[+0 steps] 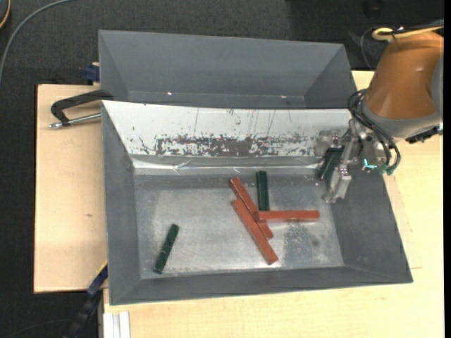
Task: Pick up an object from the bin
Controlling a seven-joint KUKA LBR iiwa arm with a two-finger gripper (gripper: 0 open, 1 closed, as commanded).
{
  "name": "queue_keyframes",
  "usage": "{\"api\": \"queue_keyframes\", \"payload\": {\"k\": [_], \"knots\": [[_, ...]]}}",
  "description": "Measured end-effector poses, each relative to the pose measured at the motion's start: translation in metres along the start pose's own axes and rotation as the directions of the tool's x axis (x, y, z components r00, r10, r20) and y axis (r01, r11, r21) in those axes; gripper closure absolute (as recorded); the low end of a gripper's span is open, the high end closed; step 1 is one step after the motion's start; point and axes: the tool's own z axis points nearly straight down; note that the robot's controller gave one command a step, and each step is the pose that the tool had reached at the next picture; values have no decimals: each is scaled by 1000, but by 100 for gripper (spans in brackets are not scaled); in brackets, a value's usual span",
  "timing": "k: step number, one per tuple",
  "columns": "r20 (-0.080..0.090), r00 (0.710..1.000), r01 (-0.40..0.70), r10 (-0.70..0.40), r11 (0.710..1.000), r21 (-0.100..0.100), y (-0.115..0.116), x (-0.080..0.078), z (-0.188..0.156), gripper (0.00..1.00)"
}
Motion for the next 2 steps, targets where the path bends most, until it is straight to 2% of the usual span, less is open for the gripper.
{"api": "queue_keyframes", "payload": {"k": [1, 2], "knots": [[-4, 996, 84, -84, 996, -2, 41, 53, 103, 0], [7, 997, 83, -83, 997, 2, 39, 49, 98, 100]]}}
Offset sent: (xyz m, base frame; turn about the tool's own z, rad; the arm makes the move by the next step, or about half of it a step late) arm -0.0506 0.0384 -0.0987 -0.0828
